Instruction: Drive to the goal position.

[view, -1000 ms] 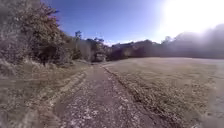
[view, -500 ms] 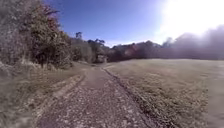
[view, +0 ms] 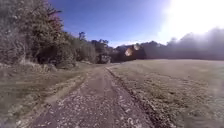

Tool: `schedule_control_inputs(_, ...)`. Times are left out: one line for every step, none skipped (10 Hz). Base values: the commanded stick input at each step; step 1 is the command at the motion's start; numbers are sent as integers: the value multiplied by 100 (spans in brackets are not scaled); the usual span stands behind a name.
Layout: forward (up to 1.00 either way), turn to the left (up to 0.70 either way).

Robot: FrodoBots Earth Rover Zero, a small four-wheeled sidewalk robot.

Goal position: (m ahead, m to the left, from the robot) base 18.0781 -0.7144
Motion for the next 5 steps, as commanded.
schedule_control_inputs(60,15)
schedule_control_inputs(60,15)
schedule_control_inputs(60,15)
schedule_control_inputs(60,15)
schedule_control_inputs(60,15)
